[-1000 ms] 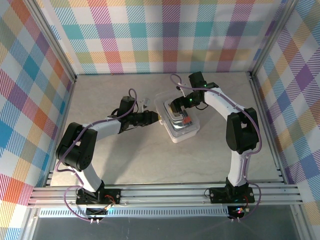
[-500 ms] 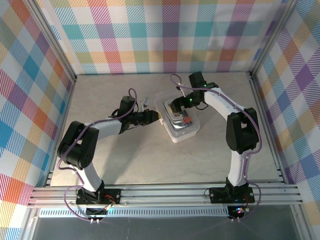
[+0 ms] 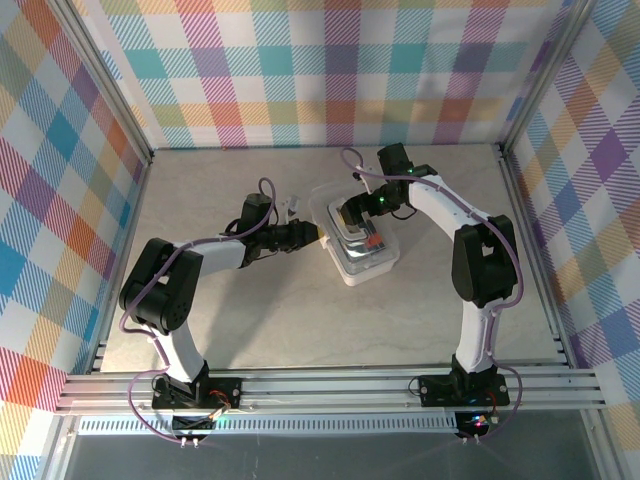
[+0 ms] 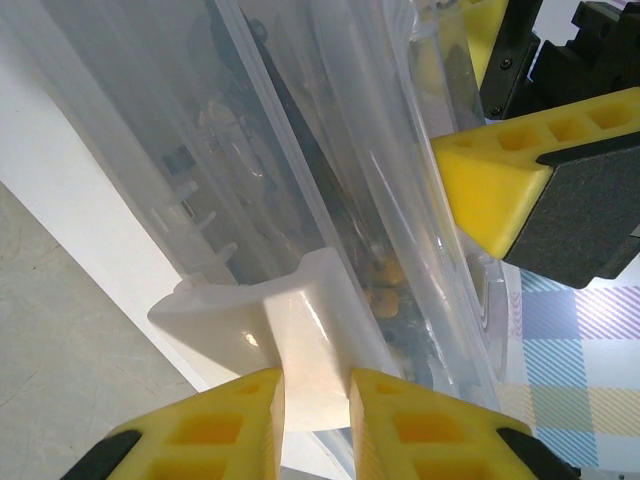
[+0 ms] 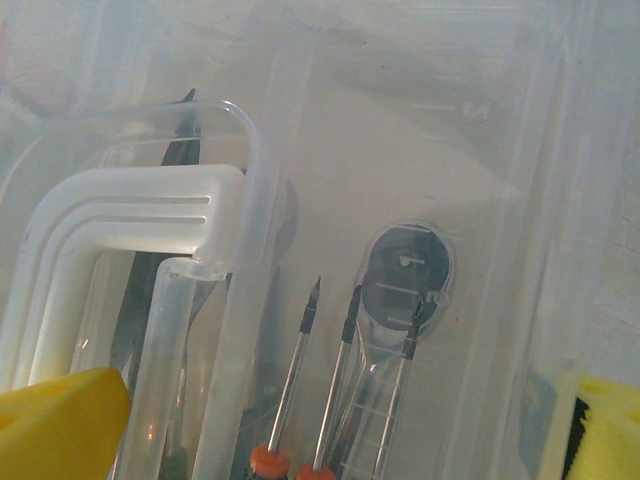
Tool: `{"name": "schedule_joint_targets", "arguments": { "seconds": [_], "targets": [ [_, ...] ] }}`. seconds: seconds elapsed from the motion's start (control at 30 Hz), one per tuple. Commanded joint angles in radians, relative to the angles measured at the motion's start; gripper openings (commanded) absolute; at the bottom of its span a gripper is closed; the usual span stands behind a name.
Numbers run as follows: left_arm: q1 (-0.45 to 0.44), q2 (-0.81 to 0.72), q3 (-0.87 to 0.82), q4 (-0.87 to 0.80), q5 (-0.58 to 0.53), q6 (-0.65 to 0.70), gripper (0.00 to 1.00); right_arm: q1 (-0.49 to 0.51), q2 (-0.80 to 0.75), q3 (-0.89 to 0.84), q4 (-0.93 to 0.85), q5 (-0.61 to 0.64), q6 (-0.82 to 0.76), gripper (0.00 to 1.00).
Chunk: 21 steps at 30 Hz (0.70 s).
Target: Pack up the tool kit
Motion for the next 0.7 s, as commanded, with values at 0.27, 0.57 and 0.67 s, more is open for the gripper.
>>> {"name": "schedule_joint_targets", "arguments": {
  "seconds": [0.27, 0.57, 0.67],
  "targets": [
    [0.008, 0.007, -0.013, 0.042, 0.025, -0.001, 0.33, 0.040, 0.121, -0.071, -0.183, 0.012, -0.052, 0.99],
    [0.008, 0.014, -0.013, 0.052, 0.038, -0.006, 0.35, 0.040, 0.126, -0.063, -0.190, 0.006, -0.053, 0.99],
    [0.008, 0.020, -0.012, 0.052, 0.039, -0.007, 0.35, 0.040, 0.127, -0.058, -0.193, 0.006, -0.055, 0.99]
  ]
}}
